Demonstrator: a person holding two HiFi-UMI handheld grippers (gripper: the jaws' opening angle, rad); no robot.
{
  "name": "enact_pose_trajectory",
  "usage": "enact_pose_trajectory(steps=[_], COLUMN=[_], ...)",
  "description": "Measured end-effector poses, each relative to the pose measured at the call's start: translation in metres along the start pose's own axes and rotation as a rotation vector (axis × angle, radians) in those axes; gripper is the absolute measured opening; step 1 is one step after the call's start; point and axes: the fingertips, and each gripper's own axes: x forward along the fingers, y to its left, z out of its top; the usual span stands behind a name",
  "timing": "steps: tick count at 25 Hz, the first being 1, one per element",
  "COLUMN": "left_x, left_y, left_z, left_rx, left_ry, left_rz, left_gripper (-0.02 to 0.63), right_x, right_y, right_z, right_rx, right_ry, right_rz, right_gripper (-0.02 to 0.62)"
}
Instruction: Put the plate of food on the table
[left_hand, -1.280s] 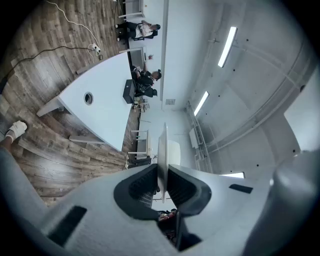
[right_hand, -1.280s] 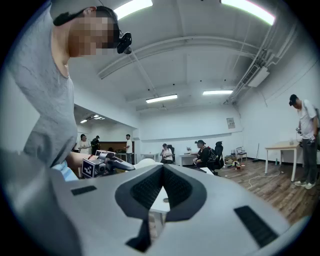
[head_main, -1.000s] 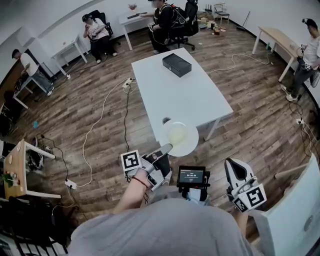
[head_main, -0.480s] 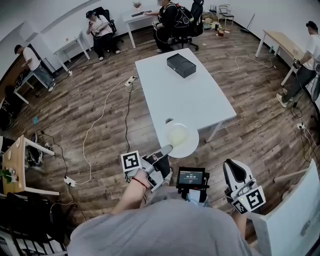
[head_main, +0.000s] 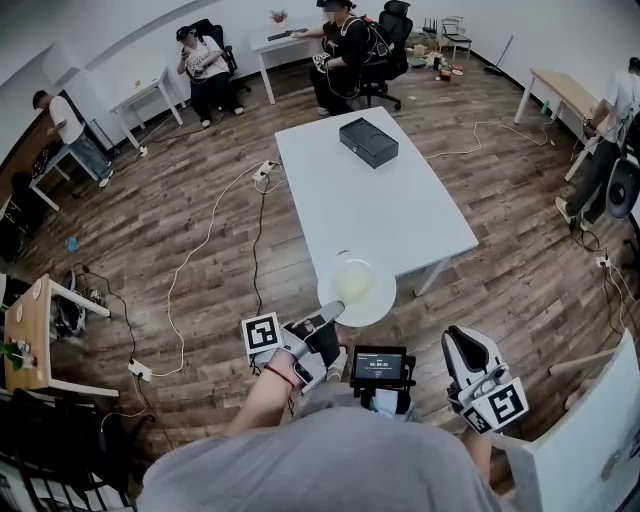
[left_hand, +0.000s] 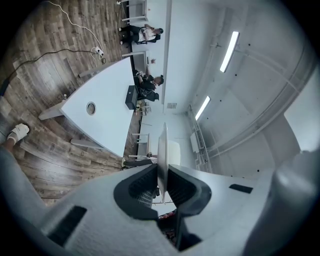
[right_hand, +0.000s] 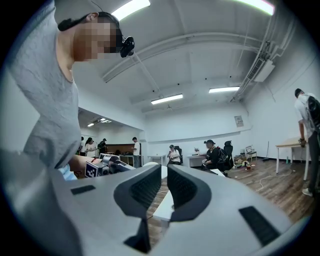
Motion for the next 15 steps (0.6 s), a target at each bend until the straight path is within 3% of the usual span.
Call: enact_pose_trajectory(steps=[15], left_x=[0.014], left_y=[-0.002], left_z=[0.064], left_rx=[-0.018], left_ry=[-0.001], left_rz=[-0.005], left_gripper=[0.043], right_x=[0.075], right_y=[-0.013], right_z=[0.005], right_rx=[-0.004], right_ry=[0.015], right_rz=[0.03], right_gripper=[0.034])
